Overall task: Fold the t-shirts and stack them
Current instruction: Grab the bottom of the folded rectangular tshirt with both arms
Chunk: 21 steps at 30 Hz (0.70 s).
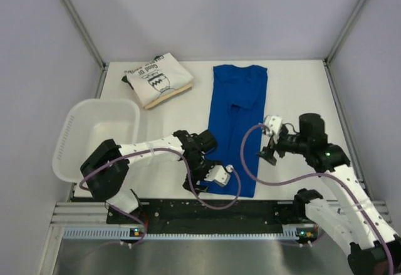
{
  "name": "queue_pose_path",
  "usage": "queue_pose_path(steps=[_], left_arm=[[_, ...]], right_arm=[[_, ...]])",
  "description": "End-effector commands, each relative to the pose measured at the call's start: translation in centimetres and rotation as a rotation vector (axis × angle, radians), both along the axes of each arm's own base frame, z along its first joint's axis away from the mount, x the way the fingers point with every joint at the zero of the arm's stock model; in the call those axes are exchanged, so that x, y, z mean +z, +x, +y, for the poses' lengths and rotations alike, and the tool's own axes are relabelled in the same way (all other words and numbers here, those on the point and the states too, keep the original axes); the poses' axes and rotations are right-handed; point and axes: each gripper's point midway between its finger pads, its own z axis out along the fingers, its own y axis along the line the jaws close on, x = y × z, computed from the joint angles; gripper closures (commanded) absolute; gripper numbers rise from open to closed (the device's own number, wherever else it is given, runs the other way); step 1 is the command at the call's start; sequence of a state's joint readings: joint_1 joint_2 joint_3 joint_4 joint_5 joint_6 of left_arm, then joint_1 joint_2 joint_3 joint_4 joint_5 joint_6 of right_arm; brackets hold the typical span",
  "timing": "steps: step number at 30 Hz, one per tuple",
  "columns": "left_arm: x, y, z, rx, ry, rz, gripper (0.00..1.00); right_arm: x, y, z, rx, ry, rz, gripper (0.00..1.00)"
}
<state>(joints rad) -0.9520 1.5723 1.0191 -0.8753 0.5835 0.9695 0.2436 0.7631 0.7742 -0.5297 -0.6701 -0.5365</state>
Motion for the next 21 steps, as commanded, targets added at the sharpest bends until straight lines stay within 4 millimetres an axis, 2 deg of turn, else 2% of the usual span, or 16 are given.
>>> queue_pose_path(steps=[1,4,5,8,10,11,14,15,16,17,19,21], left_arm=[[-0.7,-0.3,-0.9,-0.033,-0.066,-0.076,0.20],[-2.2,-0.8,-0.2,-0.039,-0.030,-0.116,0.24],[-2.7,-0.8,0.0,-0.034,-0.018,-0.134,0.26],[-3.5,-0.4,-0.1,-0.010,0.007,-0.169,0.42],[-3.5,-0.6,-0.1,-0.008,0.011,-0.162,0.61],[-3.3,-0.8,0.0,-0.013,0.010,-0.158,0.66],[-3.7,-0.7,0.3,-0.011,0.026,-0.178,1.00],[-3.9,-0.6,0.5,-0.004,0.036,-0.179,1.00],[-4.1,-0.6,0.6,-0.003,0.048,-0.179,1.00],[-4.2,-0.6,0.6,0.003,0.053,-0.176,1.00],[-4.1,-0.6,0.5,0.016,0.055,-0.169,1.00],[-3.6,-0.3,0.1,0.039,0.045,-0.174,1.00]], right_arm=[[-10.0,-8.6,-0.8,0.440,-0.356,0.094,0.23],[-12.5,-10.6,-2.4,0.555,-0.534,0.097,0.25],[-12.9,-11.0,-2.0,0.603,-0.539,0.072,0.26],[-14.2,-12.2,0.2,0.746,-0.510,0.005,0.30],[-16.1,-12.6,0.9,0.829,-0.569,-0.062,0.29],[-16.9,-12.8,1.3,0.873,-0.594,-0.098,0.28],[-18.6,-14.4,2.6,0.977,-0.584,-0.074,0.28],[-19.3,-14.7,2.8,1.001,-0.591,-0.069,0.30],[-19.9,-15.1,2.8,1.021,-0.602,-0.071,0.32],[-20.2,-15.1,2.9,1.030,-0.611,-0.072,0.40],[-20.3,-15.0,3.1,1.031,-0.616,-0.079,0.55],[-19.8,-14.5,3.6,0.990,-0.606,-0.081,0.75]])
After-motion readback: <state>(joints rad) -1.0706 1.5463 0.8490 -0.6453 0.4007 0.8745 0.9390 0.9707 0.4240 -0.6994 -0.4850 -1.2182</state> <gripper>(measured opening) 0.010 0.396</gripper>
